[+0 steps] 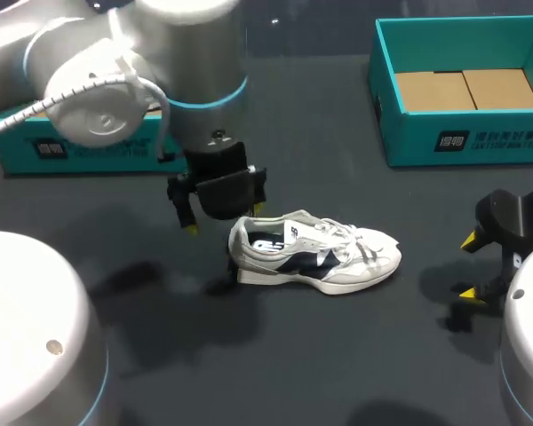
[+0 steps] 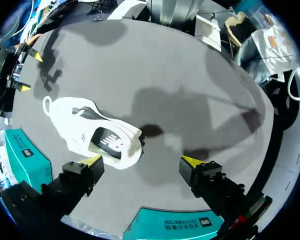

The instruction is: Take the shoe out of the shoebox, open the shoe tongue, remove and reinsert the insole, then place the shoe into the shoebox

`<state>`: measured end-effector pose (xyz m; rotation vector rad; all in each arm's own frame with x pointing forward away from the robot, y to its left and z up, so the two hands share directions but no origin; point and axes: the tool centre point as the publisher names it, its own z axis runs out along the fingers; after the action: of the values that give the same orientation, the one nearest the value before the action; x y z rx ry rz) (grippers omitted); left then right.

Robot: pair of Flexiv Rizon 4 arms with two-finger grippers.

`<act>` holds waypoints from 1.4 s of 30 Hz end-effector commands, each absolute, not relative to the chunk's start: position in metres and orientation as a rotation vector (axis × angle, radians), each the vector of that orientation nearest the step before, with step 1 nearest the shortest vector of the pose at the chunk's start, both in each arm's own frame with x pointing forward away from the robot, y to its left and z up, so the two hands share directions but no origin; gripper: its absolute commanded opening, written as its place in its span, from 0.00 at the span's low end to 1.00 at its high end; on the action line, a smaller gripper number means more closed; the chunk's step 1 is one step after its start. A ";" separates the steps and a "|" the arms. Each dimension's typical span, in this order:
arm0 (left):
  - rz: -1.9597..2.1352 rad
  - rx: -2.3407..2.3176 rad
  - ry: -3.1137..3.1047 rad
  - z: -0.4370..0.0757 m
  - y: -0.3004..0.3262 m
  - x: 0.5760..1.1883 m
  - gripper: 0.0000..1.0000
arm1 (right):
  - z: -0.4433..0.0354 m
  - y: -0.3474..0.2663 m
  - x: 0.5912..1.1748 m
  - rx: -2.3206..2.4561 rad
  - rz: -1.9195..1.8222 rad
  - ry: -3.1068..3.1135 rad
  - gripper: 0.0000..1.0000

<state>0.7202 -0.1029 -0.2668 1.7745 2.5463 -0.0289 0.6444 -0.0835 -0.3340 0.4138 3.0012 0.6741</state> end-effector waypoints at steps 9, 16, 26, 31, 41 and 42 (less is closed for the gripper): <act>-0.158 1.772 2.374 -0.262 -0.071 0.717 1.00 | -0.333 -0.083 0.642 0.414 0.671 2.998 1.00; -0.357 1.523 2.527 -0.260 -0.060 0.732 1.00 | -0.333 -0.083 0.642 0.414 0.671 2.998 1.00; -0.845 1.036 2.749 -0.263 -0.028 0.749 1.00 | -0.333 -0.083 0.642 0.414 0.671 2.998 1.00; -0.845 1.036 2.749 -0.263 -0.028 0.749 1.00 | -0.333 -0.083 0.642 0.414 0.671 2.998 1.00; -0.912 0.848 2.802 -0.288 -0.030 0.751 1.00 | -0.333 -0.083 0.642 0.414 0.671 2.998 1.00; -0.903 0.816 2.811 -0.296 -0.030 0.749 1.00 | -0.333 -0.083 0.642 0.414 0.671 2.998 1.00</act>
<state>0.7505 -0.0274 -0.2740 0.8846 2.8307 -0.8699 0.6444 -0.0835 -0.3340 0.4136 3.0013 0.6741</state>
